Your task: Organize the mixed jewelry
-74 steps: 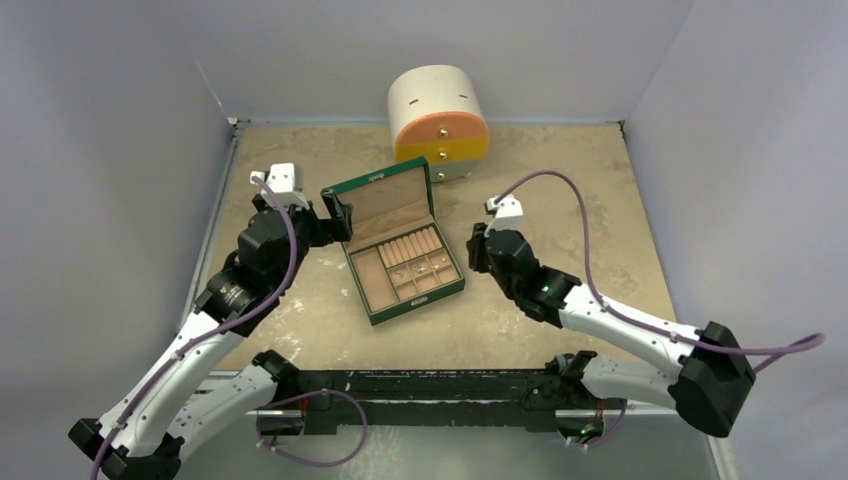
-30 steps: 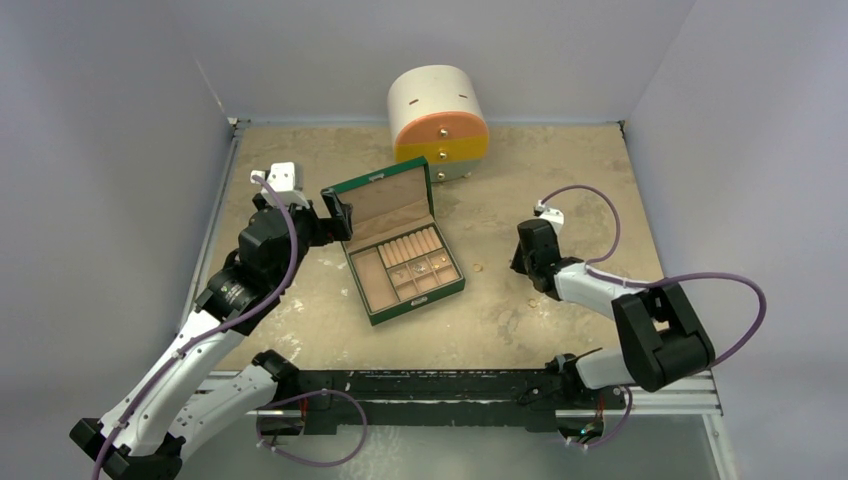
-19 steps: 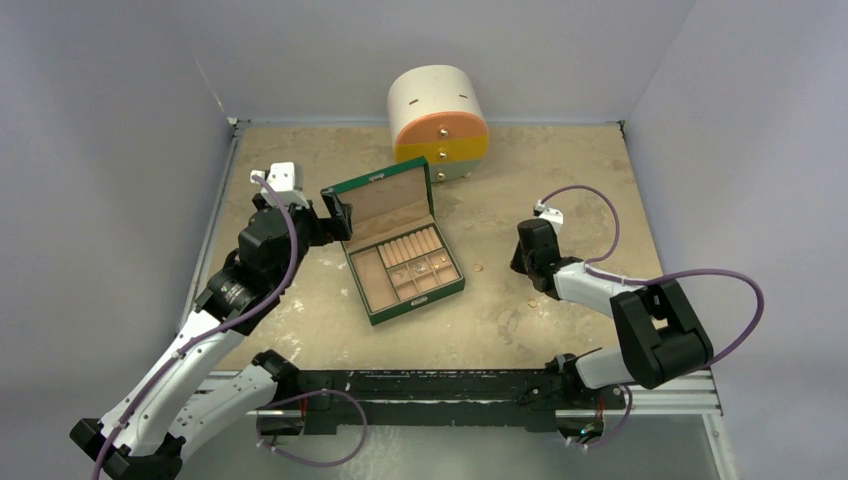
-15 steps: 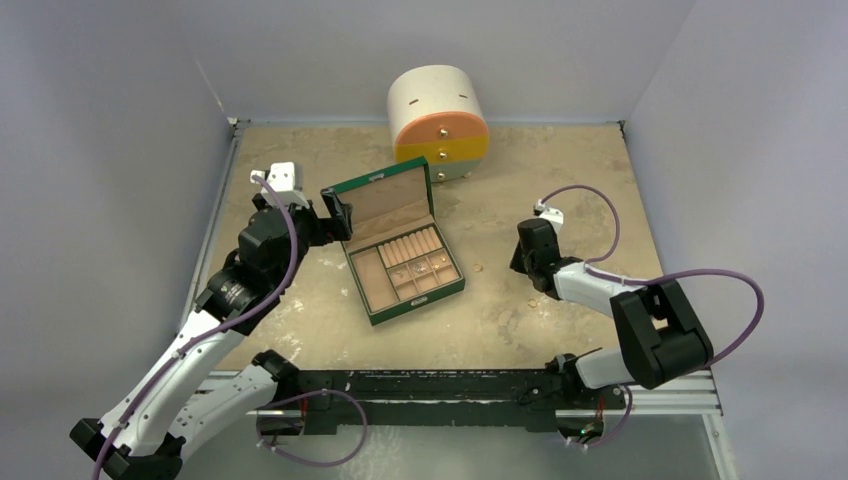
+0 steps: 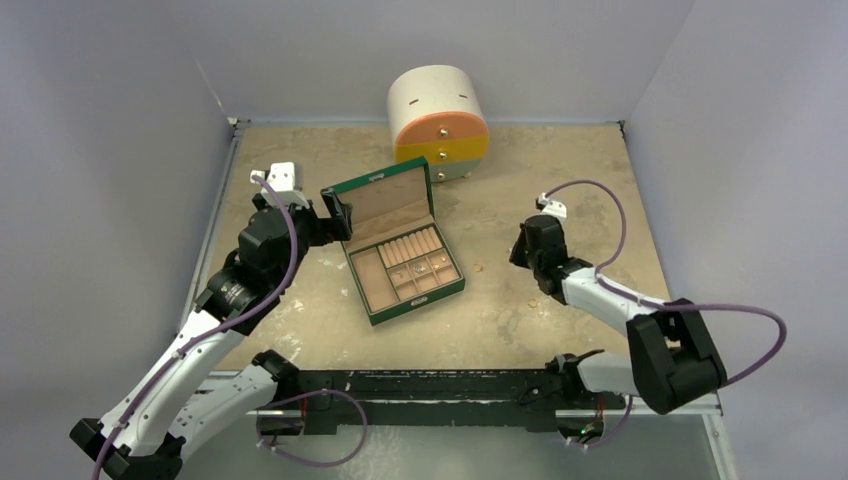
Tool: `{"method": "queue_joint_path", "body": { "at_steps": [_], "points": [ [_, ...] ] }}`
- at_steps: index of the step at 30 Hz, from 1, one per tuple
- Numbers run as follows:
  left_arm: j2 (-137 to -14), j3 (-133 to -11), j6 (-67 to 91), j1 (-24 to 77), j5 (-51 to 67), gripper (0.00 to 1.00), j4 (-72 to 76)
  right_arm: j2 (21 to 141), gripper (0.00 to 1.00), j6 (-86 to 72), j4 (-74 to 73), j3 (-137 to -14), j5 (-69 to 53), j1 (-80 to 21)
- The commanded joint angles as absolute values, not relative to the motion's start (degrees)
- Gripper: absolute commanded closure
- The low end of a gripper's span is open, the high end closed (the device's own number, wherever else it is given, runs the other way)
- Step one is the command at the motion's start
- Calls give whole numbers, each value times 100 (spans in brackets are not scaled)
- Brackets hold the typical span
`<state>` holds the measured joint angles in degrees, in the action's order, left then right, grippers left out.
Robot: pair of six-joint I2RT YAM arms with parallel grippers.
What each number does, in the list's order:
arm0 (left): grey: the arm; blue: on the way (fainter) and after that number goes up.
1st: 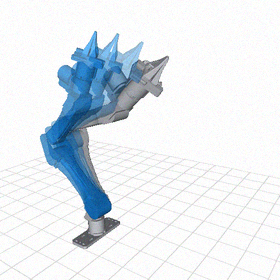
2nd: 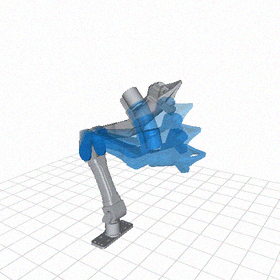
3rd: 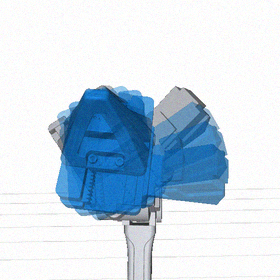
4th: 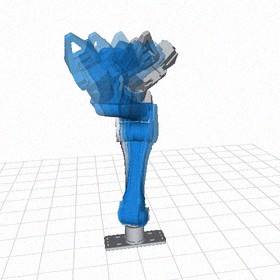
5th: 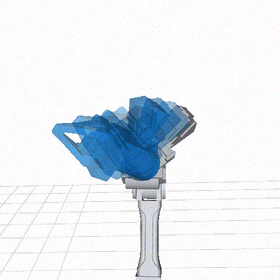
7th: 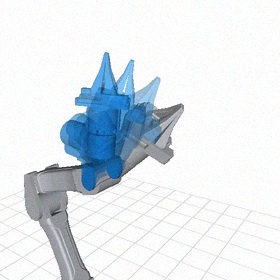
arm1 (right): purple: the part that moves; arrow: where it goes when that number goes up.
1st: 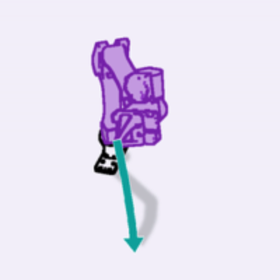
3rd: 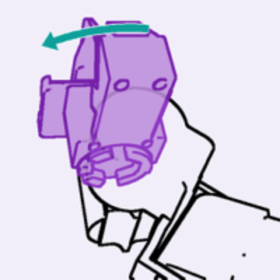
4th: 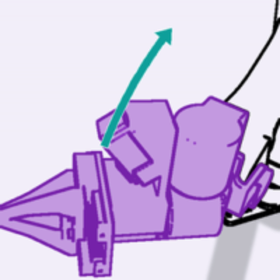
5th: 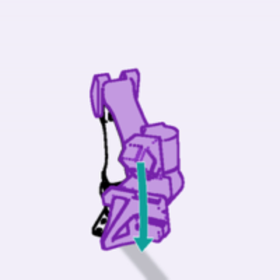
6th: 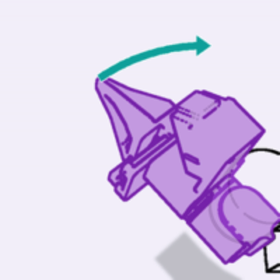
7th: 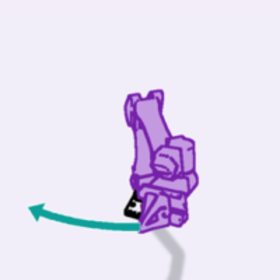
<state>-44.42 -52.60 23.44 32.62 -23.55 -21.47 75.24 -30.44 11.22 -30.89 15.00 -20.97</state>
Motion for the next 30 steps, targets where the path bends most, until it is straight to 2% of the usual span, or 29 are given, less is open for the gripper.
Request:
{"method": "queue_joint_path", "body": {
  "at_steps": [1,12,30],
  "points": [
    [-4438,-5315,2421,3208,-2281,4,-1897,7030,100,-2794,1335,-3155,1102,-2083],
    [-4465,-5312,2443,3154,-2206,4,-1878,6546,100,-2516,1613,-3354,-539,-2410],
    [-4387,-5317,2443,3146,-2177,4,-1878,8107,100,-2281,2011,-4567,-563,-4640]
  ]
}}
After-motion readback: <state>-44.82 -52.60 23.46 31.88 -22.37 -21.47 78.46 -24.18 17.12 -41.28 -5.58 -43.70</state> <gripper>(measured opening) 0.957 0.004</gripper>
